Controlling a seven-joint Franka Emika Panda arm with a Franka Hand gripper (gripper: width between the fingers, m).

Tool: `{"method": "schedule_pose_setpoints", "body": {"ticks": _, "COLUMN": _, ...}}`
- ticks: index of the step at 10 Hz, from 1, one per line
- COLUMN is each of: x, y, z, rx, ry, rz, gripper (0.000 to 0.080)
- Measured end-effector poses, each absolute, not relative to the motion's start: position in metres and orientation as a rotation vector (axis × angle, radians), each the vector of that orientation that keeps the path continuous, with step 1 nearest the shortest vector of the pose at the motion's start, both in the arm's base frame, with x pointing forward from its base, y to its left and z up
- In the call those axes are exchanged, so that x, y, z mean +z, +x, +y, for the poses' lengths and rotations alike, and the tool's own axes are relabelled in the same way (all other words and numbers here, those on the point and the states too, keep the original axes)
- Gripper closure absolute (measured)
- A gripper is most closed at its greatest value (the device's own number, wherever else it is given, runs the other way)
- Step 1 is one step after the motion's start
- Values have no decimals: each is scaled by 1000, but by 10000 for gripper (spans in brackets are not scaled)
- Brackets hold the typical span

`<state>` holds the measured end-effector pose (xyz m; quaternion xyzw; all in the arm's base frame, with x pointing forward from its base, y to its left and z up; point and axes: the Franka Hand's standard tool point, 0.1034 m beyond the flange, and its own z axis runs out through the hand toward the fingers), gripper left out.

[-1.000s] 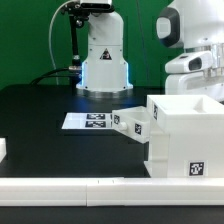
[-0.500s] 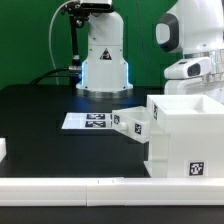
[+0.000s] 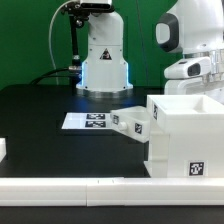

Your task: Assemble drawer

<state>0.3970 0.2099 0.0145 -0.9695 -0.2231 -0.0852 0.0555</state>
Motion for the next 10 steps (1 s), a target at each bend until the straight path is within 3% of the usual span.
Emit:
{"method": "schedule_pose_setpoints", "body": {"ticks": 3, "x": 54, "y": 404, "z": 199, "rx": -272, "ry": -2936, "rz": -769, "gripper": 763}}
{"method": "schedule_pose_setpoints", "body": {"ticks": 5, "x": 84, "y": 425, "z": 160, "rx": -315, "ry": -2927, "rz": -894, "gripper": 763}}
{"method": "schedule_pose_setpoints", "body": {"ticks": 7, "x": 79, "y": 442, "z": 93, "rx": -312, "ry": -2925, "rz": -1020, "gripper": 762}}
{"method": "schedule_pose_setpoints", "body": {"ticks": 8, "x": 69, "y": 447, "z": 68, "rx": -286, "ry": -2935, "rz": -997, "gripper": 762}}
{"method": "schedule_pose_setpoints", "body": {"ticks": 10, "x": 66, "y": 448, "z": 69, "rx": -277, "ry": -2938, "rz": -969, "gripper": 762}}
